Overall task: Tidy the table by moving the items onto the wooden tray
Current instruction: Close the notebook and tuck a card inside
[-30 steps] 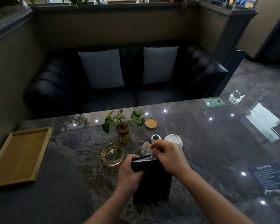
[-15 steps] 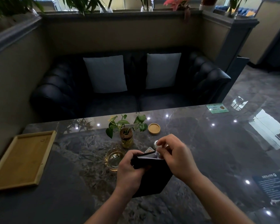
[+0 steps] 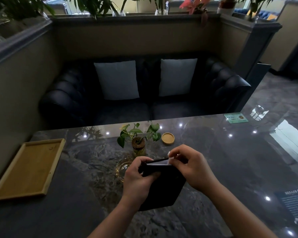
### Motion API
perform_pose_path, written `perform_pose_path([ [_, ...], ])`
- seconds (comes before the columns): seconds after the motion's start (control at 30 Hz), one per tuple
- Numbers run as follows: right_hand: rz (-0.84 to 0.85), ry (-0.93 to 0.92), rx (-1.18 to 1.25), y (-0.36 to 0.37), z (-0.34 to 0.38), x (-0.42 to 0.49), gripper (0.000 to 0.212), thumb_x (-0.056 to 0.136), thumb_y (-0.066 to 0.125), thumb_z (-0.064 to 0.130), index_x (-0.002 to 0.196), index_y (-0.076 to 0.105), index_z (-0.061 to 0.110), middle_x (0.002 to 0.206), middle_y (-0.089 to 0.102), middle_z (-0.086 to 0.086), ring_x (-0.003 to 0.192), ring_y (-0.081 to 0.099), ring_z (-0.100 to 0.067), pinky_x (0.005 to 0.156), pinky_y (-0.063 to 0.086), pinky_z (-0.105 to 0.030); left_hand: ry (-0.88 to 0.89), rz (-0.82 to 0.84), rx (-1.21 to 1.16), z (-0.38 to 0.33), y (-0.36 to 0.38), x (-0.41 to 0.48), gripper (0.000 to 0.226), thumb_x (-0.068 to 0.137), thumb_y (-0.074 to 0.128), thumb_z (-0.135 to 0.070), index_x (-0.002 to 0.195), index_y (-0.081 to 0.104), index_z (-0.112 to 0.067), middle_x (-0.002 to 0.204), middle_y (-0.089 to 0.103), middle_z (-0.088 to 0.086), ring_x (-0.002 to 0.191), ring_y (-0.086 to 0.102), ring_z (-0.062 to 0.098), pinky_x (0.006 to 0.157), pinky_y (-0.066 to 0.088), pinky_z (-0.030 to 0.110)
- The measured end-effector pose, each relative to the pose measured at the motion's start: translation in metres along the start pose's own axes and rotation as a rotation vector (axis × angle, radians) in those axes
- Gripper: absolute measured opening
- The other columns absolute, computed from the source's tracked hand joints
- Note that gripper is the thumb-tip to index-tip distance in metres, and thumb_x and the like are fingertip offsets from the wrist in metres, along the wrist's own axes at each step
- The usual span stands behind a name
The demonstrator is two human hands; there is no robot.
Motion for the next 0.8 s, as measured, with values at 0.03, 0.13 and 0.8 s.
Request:
perform_pose_path([
  [0.03,0.024,-0.021,-0.013,0.003,0.003,0.0,0.018,0.084,0.074,0.012,0.091,0.068,0.028,0.088,0.067,0.012,0.082,0.066,-0.009,0.072,0.055,-0.026,0.003,0.004,0.004,-0.001,0.0,0.001,0.04,0.067,0.084,-0.011,0.092,0.064,-0.034,0.092,0.071,-0.013,0.082,0.069,0.005,0.07,0.053,0.017],
  [0.13,0.092,-0.042,-0.058,0.008,0.009,0.003,0.014,0.086,0.071,0.015,0.094,0.071,0.027,0.089,0.067,0.015,0.086,0.064,-0.003,0.075,0.052,-0.02,0.016,0.01,-0.001,-0.003,0.002,0.0,0.038,0.067,0.083,-0.015,0.093,0.064,-0.035,0.091,0.071,-0.015,0.081,0.069,0.005,0.068,0.053,0.016],
  [0.8,0.195,0.023,-0.085,-0.001,0.008,0.002,0.014,0.086,0.071,0.024,0.097,0.071,0.033,0.092,0.071,0.019,0.093,0.064,0.004,0.081,0.049,-0.014,-0.025,0.006,-0.102,-0.004,0.007,0.002,0.035,0.069,0.085,-0.006,0.093,0.068,-0.025,0.09,0.074,-0.007,0.081,0.071,0.009,0.068,0.054,0.018],
])
Point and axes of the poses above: each hand's wrist, its own x-axis towards the middle knuckle, its own y-axis out of the palm, z = x × y, the point moved 4 cm from there along x, towards the middle knuckle
